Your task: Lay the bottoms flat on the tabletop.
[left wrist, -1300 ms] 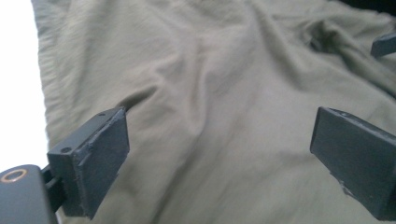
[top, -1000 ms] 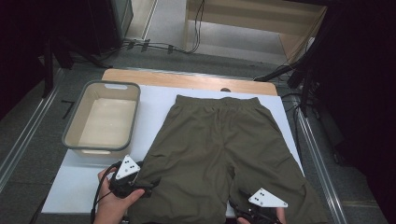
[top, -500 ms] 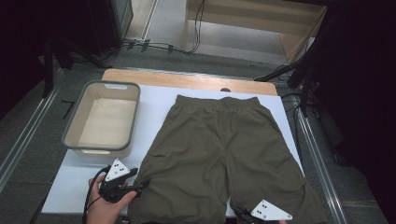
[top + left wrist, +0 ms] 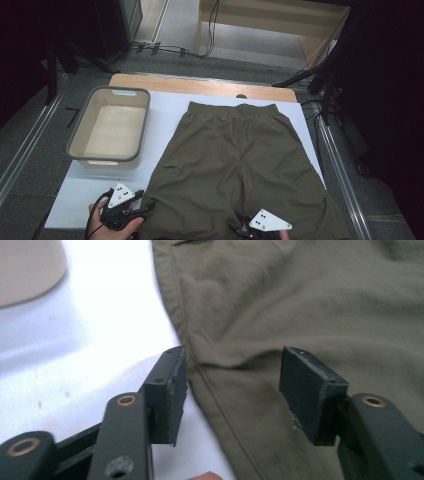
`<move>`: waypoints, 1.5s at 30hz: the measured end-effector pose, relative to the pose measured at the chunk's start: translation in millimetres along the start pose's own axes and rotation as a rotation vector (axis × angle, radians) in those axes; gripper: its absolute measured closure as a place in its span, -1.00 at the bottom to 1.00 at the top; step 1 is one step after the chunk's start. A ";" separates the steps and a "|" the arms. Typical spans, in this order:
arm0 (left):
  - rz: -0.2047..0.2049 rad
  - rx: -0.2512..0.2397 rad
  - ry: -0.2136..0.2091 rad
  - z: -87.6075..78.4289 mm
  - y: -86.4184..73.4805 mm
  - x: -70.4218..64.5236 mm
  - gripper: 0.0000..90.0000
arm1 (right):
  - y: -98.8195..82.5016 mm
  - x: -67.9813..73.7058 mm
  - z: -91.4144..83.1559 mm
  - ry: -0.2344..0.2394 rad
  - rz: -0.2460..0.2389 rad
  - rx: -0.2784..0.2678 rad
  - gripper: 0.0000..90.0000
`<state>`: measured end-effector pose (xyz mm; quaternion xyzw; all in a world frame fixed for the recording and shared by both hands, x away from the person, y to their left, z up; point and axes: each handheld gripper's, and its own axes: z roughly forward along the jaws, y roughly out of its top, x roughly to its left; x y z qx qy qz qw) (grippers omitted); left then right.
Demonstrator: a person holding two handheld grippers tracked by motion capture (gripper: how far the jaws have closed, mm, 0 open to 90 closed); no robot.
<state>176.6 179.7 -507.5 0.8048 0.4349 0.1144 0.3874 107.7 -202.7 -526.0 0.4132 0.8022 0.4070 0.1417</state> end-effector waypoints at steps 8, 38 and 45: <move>-0.025 0.038 -0.079 -6.3 -0.9 -0.5 0.95 | 0.9 4.0 -1.8 0.024 0.011 0.012 0.92; 0.044 -0.202 -0.212 -23.2 49.0 4.4 -1.00 | 14.1 -16.5 -29.9 0.000 0.072 -0.141 -1.00; 0.067 -0.233 -0.215 -13.4 80.6 4.0 -1.00 | 15.3 -22.2 -31.8 0.002 0.092 -0.159 -1.00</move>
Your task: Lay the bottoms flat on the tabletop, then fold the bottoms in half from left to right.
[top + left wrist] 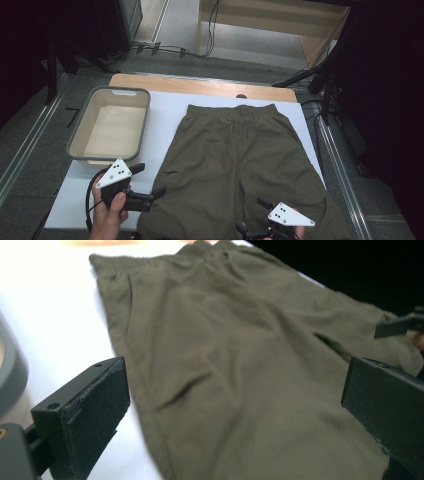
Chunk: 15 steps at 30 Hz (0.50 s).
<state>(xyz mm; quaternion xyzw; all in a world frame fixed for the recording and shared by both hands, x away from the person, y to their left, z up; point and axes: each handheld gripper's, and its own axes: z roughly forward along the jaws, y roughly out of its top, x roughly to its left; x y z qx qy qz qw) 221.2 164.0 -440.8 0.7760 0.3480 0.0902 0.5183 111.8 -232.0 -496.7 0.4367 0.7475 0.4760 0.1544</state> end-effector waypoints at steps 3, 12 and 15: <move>0.018 0.004 -0.001 11.0 12.5 1.0 -1.00 | -0.1 -0.6 -0.5 -0.011 -0.013 0.004 -1.00; 0.049 -0.013 -0.009 44.3 52.3 10.2 -1.00 | 0.7 -4.9 -1.6 -0.005 -0.019 -0.010 -1.00; 0.050 -0.025 -0.024 54.2 61.5 15.3 -1.00 | 1.2 -6.0 -3.4 -0.007 -0.016 -0.019 -1.00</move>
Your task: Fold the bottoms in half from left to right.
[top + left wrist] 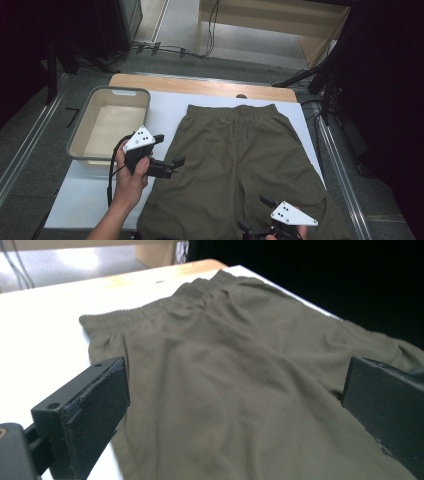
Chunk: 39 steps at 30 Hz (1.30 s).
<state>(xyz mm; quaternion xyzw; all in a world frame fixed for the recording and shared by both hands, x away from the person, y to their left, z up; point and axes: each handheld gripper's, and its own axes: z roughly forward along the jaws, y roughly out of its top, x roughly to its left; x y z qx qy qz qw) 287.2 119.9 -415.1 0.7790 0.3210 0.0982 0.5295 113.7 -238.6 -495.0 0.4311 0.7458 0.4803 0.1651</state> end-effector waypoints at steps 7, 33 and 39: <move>-0.014 0.007 -0.034 22.4 14.2 15.4 -1.00 | 0.6 -3.2 -4.6 0.004 0.008 -0.026 -1.00; -0.066 0.123 0.028 124.5 43.3 73.6 -0.91 | -1.7 -4.6 -10.7 0.027 -0.010 -0.050 -1.00; -0.117 0.136 0.112 136.6 43.8 90.3 -0.57 | -2.7 -6.3 -14.8 0.028 0.003 -0.057 -1.00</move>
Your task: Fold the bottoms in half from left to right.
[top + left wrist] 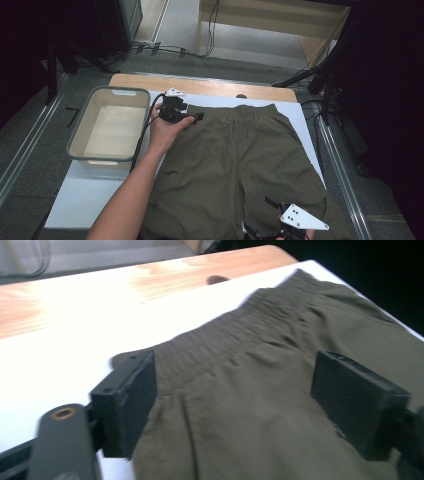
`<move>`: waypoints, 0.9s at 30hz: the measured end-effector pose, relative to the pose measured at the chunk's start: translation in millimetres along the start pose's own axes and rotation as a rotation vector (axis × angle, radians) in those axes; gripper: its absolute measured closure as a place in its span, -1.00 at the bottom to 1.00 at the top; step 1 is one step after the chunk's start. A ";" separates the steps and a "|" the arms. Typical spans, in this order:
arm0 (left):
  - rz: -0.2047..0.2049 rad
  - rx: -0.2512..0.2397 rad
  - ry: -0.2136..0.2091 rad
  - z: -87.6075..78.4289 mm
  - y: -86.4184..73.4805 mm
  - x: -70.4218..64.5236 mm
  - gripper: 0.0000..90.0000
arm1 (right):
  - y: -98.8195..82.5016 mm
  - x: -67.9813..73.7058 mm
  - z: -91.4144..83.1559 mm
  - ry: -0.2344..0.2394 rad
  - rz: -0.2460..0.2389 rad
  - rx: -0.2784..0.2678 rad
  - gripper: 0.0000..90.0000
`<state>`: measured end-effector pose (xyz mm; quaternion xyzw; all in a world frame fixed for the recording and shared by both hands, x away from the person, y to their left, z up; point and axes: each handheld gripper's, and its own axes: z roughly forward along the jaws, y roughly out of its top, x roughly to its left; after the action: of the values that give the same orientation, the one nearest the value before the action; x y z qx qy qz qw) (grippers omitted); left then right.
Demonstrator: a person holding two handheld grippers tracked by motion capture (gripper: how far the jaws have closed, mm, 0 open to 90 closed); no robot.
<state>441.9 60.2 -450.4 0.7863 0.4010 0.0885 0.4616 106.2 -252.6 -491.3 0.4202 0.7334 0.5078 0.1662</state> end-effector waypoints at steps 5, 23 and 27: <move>-0.021 0.050 0.044 13.3 0.0 12.3 -0.46 | -0.4 0.0 -0.6 -0.001 0.003 0.002 -1.00; -0.086 0.189 0.141 53.5 -3.4 34.6 -0.04 | -1.3 0.7 -0.8 0.005 0.015 -0.008 -1.00; -0.108 0.211 0.167 61.3 -7.2 32.8 0.14 | -1.5 0.0 -1.1 0.003 0.015 -0.005 -1.00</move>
<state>490.9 45.3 -498.0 0.7978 0.4867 0.0862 0.3452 104.7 -253.5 -492.2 0.4245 0.7292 0.5116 0.1623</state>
